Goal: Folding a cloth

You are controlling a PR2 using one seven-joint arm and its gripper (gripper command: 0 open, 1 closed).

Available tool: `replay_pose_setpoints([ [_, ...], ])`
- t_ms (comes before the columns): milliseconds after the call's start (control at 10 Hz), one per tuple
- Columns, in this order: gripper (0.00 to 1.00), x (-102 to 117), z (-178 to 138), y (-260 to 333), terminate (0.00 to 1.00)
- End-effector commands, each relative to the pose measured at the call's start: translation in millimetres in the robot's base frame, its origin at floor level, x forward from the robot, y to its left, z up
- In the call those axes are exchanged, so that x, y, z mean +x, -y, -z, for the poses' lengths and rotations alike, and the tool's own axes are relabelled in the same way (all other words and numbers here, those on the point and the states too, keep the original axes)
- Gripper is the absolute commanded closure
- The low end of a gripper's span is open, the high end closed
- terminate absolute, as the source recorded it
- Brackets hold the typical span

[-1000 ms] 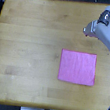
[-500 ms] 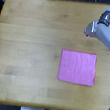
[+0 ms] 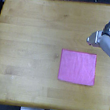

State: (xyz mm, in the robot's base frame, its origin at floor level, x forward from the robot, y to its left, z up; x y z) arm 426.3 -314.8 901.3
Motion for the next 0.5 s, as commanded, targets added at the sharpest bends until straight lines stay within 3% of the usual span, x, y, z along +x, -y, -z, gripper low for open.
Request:
replay_pose_setpoints([
  [0,0.00,-52,14,37,0.00],
  [400,0.00,-73,42,62,0.00],
])
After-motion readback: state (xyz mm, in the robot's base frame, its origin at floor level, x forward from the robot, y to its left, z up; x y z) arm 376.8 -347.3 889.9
